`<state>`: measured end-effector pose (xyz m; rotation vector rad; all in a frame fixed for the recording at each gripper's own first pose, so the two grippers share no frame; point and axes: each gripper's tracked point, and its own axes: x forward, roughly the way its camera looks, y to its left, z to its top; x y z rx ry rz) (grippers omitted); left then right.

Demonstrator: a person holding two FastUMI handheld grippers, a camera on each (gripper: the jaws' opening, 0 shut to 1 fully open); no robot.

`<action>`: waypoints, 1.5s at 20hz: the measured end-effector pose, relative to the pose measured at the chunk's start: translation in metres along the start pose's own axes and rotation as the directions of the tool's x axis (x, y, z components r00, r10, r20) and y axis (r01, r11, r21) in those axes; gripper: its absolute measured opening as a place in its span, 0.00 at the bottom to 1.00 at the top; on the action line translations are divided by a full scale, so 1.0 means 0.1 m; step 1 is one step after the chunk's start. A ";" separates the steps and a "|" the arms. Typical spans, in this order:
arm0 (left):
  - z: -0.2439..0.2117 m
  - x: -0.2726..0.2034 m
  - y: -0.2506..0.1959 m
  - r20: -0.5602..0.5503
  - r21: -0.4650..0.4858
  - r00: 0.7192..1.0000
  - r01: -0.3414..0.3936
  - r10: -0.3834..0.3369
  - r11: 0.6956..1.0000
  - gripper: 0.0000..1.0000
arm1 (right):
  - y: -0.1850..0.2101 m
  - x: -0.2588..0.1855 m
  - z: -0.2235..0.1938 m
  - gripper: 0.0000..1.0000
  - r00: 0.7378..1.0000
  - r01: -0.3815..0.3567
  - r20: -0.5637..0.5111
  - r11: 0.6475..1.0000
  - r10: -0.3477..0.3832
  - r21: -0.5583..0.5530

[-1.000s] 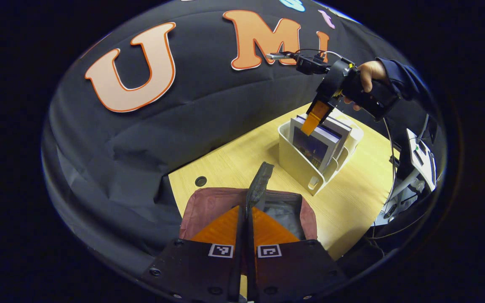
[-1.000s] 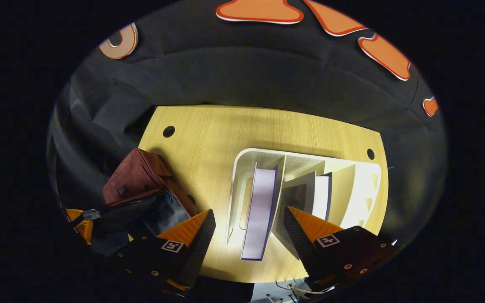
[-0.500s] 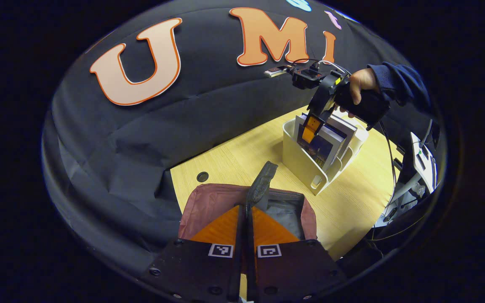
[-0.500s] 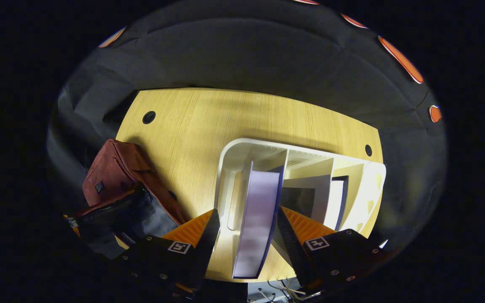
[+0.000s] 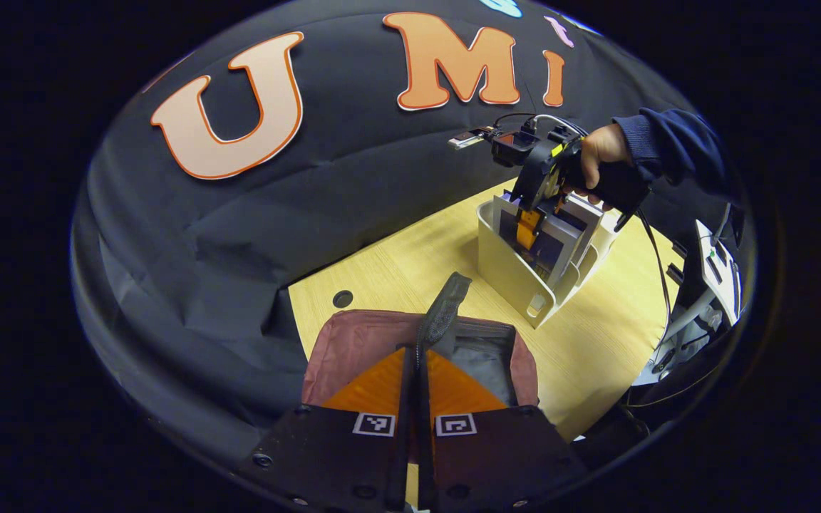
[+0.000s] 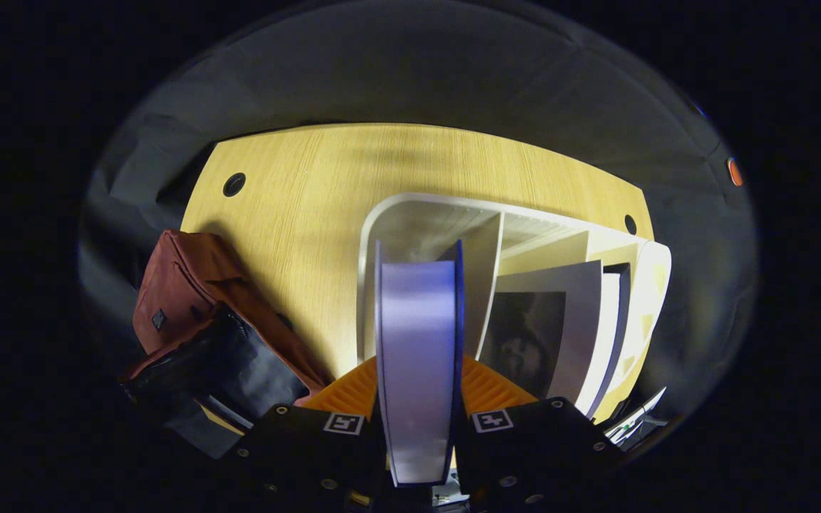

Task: Open the schoolbag, grab two books from the bookshelf and put them into the schoolbag.

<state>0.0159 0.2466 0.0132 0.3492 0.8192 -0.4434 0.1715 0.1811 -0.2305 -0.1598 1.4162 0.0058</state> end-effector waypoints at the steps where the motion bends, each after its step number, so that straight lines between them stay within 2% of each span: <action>1: 0.00 0.00 0.00 0.002 0.000 1.000 0.002 -0.002 1.000 0.07 | -0.02 -0.04 -0.02 0.40 1.000 0.003 -0.001 1.000 -0.003 -0.005; 2: 0.00 0.02 0.00 0.003 0.000 1.000 0.006 -0.006 1.000 0.07 | -0.02 -0.13 -0.05 0.40 1.000 -0.006 0.000 1.000 0.006 0.000; 3: -0.01 0.01 -0.01 0.005 0.001 1.000 0.009 -0.009 1.000 0.02 | -0.01 -0.24 -0.06 0.39 1.000 -0.022 0.001 1.000 0.022 0.005; 6: -0.02 0.00 -0.01 0.004 0.005 1.000 0.017 -0.017 1.000 0.02 | -0.11 -0.54 -0.04 0.39 0.998 -0.047 0.041 0.999 0.046 0.025; 7: 0.02 -0.01 -0.01 0.005 0.011 1.000 0.017 -0.017 1.000 0.07 | -0.14 -0.66 -0.03 0.39 0.997 -0.055 0.058 0.998 0.054 0.027; 9: 0.04 -0.05 0.02 -0.001 0.039 1.000 0.015 -0.015 0.999 0.07 | -0.16 -0.89 -0.01 0.39 0.993 -0.085 0.091 0.996 0.082 0.034; 14: 0.10 -0.05 0.09 -0.014 0.066 1.000 0.008 -0.007 0.998 0.07 | -0.21 -1.38 -0.22 0.39 0.973 -0.168 0.164 0.985 0.162 0.024; 18: 0.10 -0.02 0.04 -0.028 0.074 0.999 0.022 -0.020 0.997 0.07 | -0.26 -1.71 -0.34 0.39 0.948 -0.234 0.236 0.971 0.215 0.055; 19: 0.12 -0.01 0.03 -0.033 0.081 0.999 0.024 -0.022 0.996 0.07 | -0.28 -1.76 -0.36 0.31 0.942 -0.246 0.248 0.967 0.224 0.060; 20: 0.12 -0.02 0.04 -0.036 0.087 0.999 0.022 -0.019 0.996 0.07 | -0.31 -1.77 -0.40 0.38 0.938 -0.253 0.258 0.965 0.230 0.061; 24: 0.10 0.00 0.07 -0.048 0.106 0.999 0.014 -0.009 0.994 0.07 | -0.42 -1.73 -0.53 0.36 0.941 -0.227 0.268 0.972 0.205 0.055; 27: 0.09 0.03 0.07 -0.052 0.099 0.999 0.015 -0.010 0.995 0.07 | -0.28 -1.72 -0.63 0.36 0.929 -0.295 0.252 0.953 0.271 0.065; 30: 0.09 0.05 0.07 -0.052 0.098 0.999 0.013 -0.008 0.995 0.07 | -0.07 -1.78 -0.75 0.36 0.896 -0.385 0.269 0.920 0.354 0.072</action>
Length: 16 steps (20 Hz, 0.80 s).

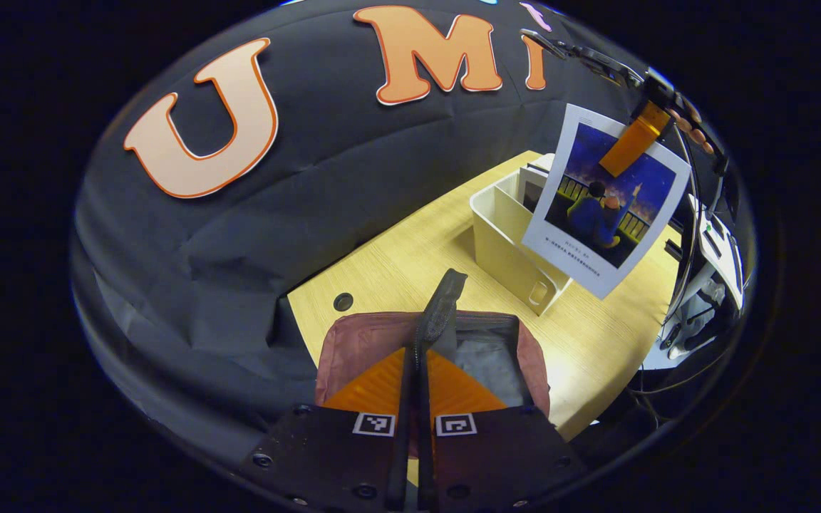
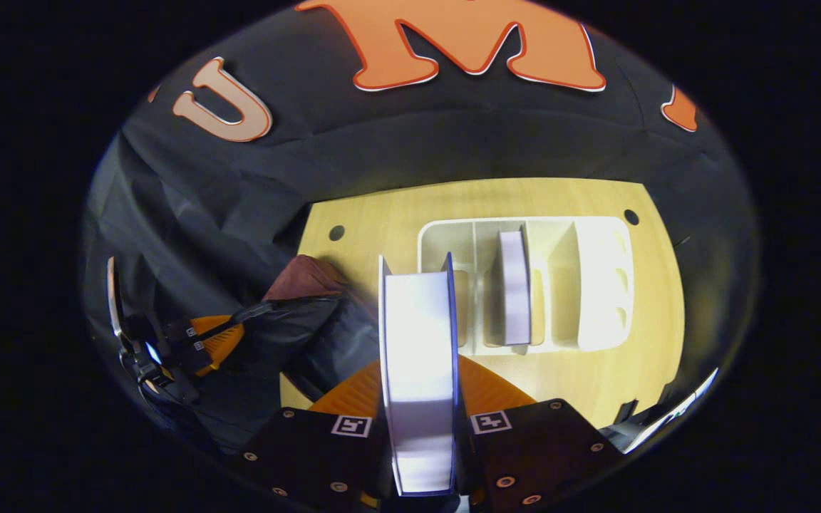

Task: Open the schoolbag, grab two books from the bookshelf and put them into the schoolbag.

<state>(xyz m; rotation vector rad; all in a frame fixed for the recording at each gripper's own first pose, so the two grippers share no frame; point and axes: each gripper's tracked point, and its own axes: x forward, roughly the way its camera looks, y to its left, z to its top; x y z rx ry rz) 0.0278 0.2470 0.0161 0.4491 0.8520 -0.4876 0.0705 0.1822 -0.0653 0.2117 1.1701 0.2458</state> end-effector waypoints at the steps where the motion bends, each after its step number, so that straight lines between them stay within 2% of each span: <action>1: -0.01 0.00 -0.01 -0.001 -0.003 1.000 -0.001 0.001 1.000 0.07 | 0.10 0.04 -0.06 0.35 0.999 -0.039 0.001 0.999 0.039 0.018; 4: -0.01 -0.01 0.01 -0.003 -0.011 1.000 -0.006 0.006 1.000 0.07 | 0.36 0.21 -0.27 0.35 0.991 -0.135 0.005 0.987 0.135 0.084; 8: -0.01 -0.01 0.01 -0.008 -0.025 1.000 0.000 0.000 1.000 0.07 | 0.55 0.55 -0.51 0.36 0.981 -0.194 0.009 0.967 0.195 0.167; 10: -0.01 -0.03 0.01 -0.009 -0.035 1.000 0.004 -0.004 0.999 0.07 | 0.65 0.66 -0.59 0.36 0.972 -0.235 0.028 0.948 0.235 0.216; 13: 0.00 -0.03 -0.02 -0.012 -0.043 1.000 0.011 -0.012 0.999 0.07 | 0.89 0.90 -0.60 0.36 0.944 -0.327 0.068 0.888 0.323 0.324; 16: 0.00 -0.06 -0.04 -0.005 -0.047 1.000 0.012 -0.012 0.999 0.07 | 0.95 1.21 -0.69 0.36 0.946 -0.320 0.081 0.872 0.312 0.370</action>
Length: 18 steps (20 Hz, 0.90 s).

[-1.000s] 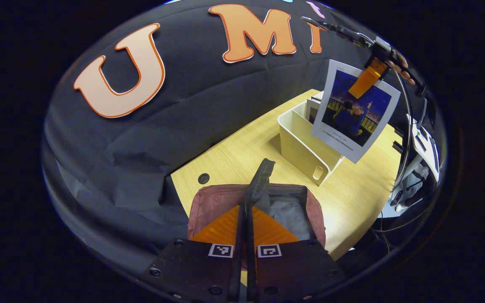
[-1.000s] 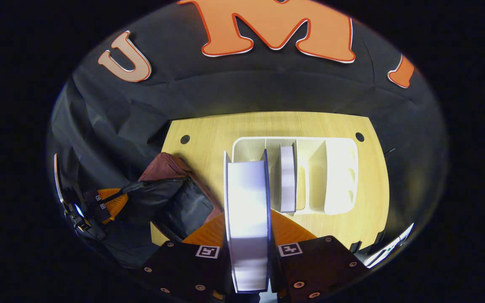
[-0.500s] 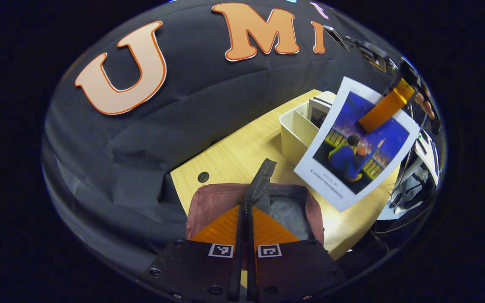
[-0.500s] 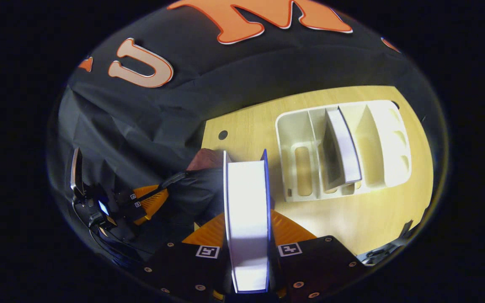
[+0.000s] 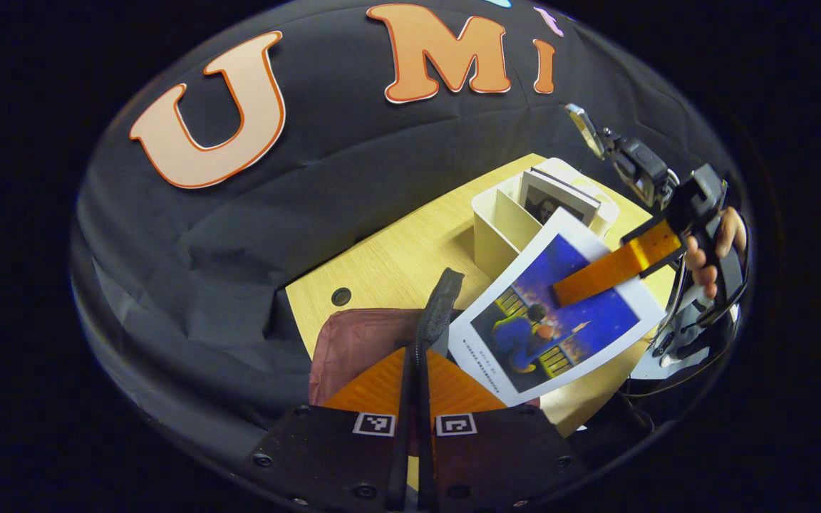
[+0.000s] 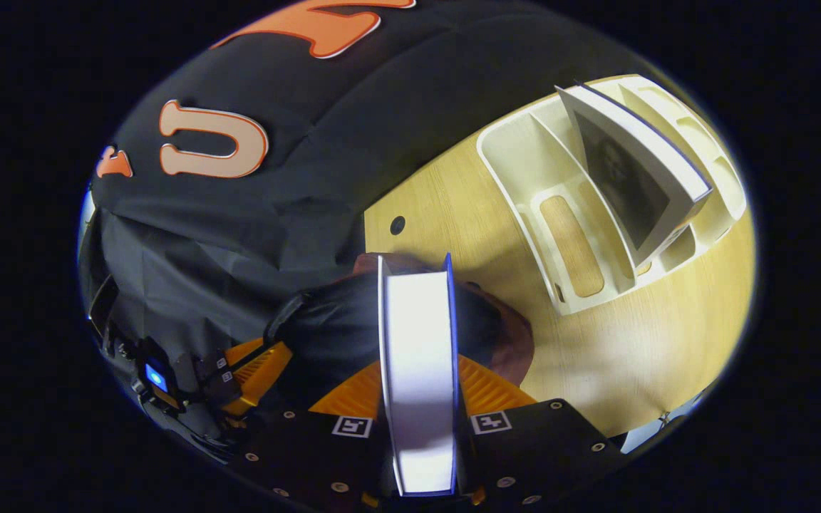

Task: Open the schoolbag, grab two books from the bookshelf and put them into the schoolbag.

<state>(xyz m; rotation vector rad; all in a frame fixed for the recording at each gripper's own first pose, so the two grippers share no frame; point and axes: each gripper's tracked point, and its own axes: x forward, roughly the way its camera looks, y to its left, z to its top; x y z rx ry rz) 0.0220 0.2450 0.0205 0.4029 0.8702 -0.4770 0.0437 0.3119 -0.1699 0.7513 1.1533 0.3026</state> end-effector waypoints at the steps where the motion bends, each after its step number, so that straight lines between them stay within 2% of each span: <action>1: 0.00 0.00 -0.02 0.000 -0.003 1.000 0.006 -0.006 1.000 0.07 | 0.00 0.07 -0.04 0.36 1.000 -0.015 -0.007 1.000 0.015 0.023; 7: 0.01 -0.02 -0.11 0.009 -0.017 1.000 0.024 -0.024 1.000 0.07 | 0.05 0.48 -0.22 0.35 0.998 -0.065 0.009 0.992 0.064 0.109; 18: 0.09 -0.04 -0.31 0.032 -0.025 0.998 0.059 -0.058 0.998 0.07 | 0.07 0.99 -0.34 0.35 0.987 -0.153 0.076 0.972 0.141 0.179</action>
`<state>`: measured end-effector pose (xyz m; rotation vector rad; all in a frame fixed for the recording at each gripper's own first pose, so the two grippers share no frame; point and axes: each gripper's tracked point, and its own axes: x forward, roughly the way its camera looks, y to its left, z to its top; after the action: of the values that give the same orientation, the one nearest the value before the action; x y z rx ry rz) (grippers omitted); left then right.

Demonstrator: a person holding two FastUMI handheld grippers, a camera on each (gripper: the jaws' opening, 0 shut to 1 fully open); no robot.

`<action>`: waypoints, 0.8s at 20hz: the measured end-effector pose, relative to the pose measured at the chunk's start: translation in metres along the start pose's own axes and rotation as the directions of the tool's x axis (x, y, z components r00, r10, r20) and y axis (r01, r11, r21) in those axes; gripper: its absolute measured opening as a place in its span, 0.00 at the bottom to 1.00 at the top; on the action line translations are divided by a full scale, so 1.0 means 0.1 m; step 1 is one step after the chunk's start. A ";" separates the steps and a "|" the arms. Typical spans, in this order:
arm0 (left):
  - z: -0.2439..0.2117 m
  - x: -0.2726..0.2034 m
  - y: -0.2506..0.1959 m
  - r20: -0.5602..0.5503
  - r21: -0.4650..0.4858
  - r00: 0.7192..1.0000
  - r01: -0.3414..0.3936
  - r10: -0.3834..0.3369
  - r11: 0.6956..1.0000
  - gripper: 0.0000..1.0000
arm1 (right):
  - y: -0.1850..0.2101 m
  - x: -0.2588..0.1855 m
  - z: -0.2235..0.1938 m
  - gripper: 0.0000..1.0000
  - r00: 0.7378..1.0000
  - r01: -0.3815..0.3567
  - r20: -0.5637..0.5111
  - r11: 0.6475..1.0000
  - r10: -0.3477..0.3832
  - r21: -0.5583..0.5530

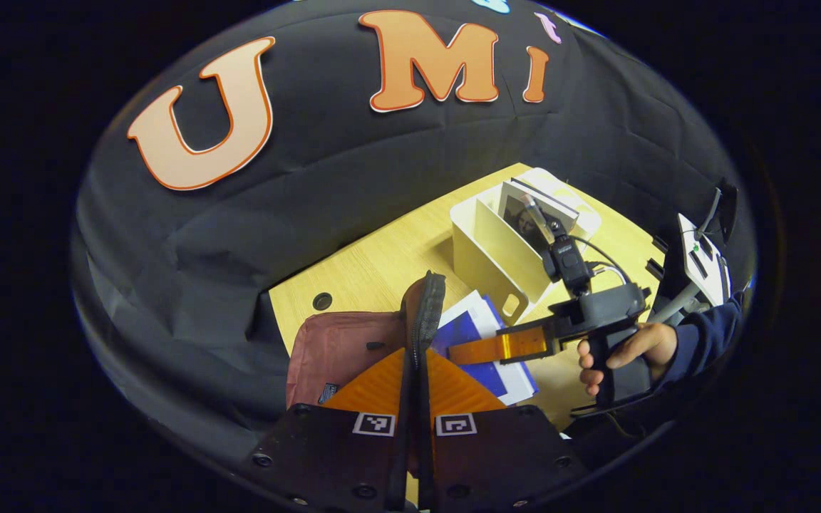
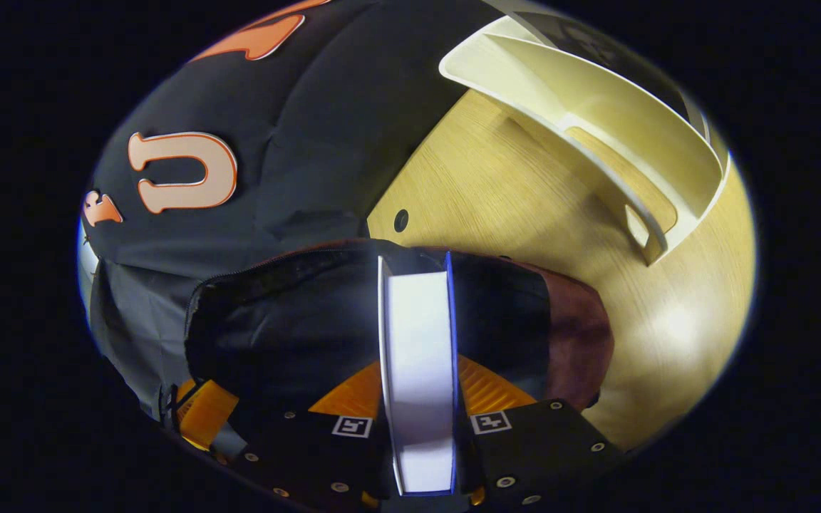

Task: Open the schoolbag, grab two books from the bookshelf and put them into the schoolbag.

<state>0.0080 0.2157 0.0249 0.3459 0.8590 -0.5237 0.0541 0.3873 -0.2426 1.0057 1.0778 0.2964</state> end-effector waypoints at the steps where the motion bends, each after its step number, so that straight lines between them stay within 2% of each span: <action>1: 0.00 0.01 -0.02 0.003 0.000 1.000 0.007 -0.007 1.000 0.07 | -0.01 0.03 -0.01 0.35 1.000 -0.008 0.006 1.000 0.008 0.009; 10: 0.08 0.00 -0.25 0.039 0.022 0.996 0.076 -0.077 0.997 0.07 | 0.00 0.42 -0.05 0.36 0.997 -0.062 0.055 0.994 0.057 0.090; 15: 0.07 0.01 -0.25 0.044 0.012 0.996 0.082 -0.083 0.997 0.07 | -0.03 0.64 -0.10 0.35 0.995 -0.079 0.061 0.992 0.073 0.096; 16: 0.05 0.02 -0.24 0.042 0.011 0.996 0.082 -0.082 0.997 0.07 | -0.03 0.68 -0.12 0.48 0.996 -0.075 0.049 0.992 0.070 0.097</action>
<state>-0.0016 0.1927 0.0249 0.3082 0.8322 -0.6093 0.0764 0.4357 -0.2869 1.1370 1.0240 0.2799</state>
